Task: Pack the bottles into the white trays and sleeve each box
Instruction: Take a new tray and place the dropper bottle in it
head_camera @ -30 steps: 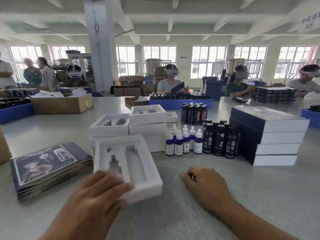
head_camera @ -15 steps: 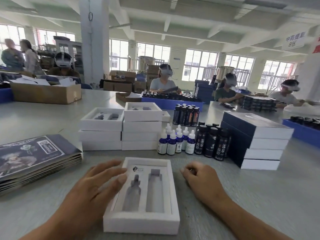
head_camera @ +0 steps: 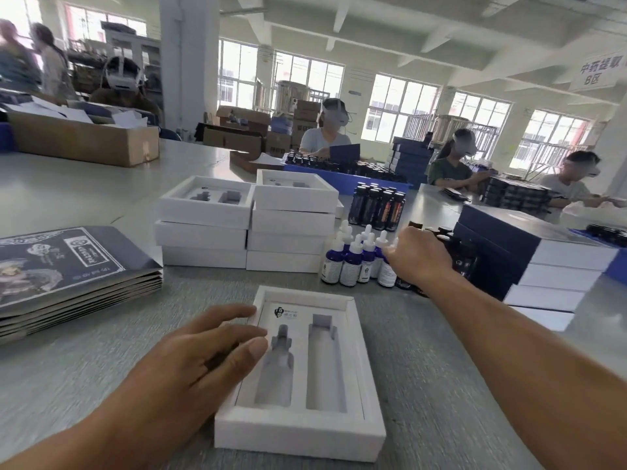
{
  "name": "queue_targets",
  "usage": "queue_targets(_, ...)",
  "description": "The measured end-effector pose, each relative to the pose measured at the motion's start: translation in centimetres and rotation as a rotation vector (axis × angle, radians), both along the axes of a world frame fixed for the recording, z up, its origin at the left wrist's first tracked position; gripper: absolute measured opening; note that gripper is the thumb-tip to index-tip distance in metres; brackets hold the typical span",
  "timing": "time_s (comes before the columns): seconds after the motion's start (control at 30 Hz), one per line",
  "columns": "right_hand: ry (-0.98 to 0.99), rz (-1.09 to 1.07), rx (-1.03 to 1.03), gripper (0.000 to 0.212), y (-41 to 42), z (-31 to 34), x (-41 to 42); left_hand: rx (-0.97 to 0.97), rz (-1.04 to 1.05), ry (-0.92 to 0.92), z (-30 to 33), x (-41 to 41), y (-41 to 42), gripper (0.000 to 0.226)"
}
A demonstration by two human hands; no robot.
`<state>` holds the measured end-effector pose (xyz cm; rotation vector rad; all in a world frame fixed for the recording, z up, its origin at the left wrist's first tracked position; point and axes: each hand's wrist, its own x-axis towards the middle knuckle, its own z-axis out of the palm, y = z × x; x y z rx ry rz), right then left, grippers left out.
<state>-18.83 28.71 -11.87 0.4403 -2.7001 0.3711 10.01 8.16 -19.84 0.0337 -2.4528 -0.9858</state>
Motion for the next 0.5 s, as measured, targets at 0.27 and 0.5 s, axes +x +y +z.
queue_targets(0.27, 0.164, 0.102, -0.103, 0.013, 1.6, -2.2, 2.7, -0.003, -0.012, -0.037, 0.0, 0.1, 0.0, 0.032)
queue_targets(0.5, -0.666, 0.322, -1.151, 0.024, 8.2, -1.1, 8.5, -0.006, -0.004, -0.05, 0.2, 0.0, 0.1, 0.035)
